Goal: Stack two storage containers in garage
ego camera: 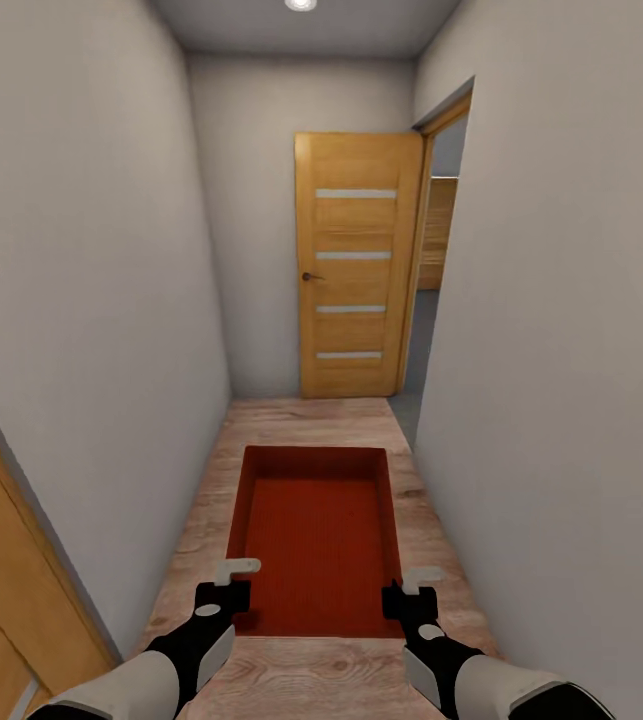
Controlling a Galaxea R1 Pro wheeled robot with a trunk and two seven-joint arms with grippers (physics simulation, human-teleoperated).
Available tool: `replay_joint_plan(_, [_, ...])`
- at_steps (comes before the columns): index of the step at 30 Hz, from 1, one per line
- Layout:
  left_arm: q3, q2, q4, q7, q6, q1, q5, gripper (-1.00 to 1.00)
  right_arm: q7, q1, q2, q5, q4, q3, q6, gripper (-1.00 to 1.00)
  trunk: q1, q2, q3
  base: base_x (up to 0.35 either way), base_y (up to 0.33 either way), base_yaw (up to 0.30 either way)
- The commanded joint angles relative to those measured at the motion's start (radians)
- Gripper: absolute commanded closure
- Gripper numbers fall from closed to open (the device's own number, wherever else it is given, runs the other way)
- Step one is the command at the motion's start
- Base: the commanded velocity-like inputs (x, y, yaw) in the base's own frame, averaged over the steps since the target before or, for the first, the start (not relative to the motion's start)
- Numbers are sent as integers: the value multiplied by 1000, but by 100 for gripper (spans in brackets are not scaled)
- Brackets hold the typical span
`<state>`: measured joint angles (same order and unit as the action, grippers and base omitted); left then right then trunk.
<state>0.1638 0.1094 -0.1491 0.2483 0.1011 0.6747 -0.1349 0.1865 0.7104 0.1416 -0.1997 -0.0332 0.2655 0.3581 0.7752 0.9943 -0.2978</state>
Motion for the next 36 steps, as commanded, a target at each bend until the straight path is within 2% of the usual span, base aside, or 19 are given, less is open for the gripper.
replay_joint_plan(1, [-38,-63,2,5,-1,1,-91,100,-2,1,-16,36,3,-41,1,100,1,1,-1,324,0,0])
replay_joint_plan(7, [-38,-85,0,5,-1,1,-95,100,-2,1,-16,36,3,-41,1,100,1,1,-1,324,0,0])
replay_joint_plan(36, [-36,-86,0,6,-1,1,-95,100,-2,1,-16,36,3,-41,1,100,1,1,-1,324,0,0])
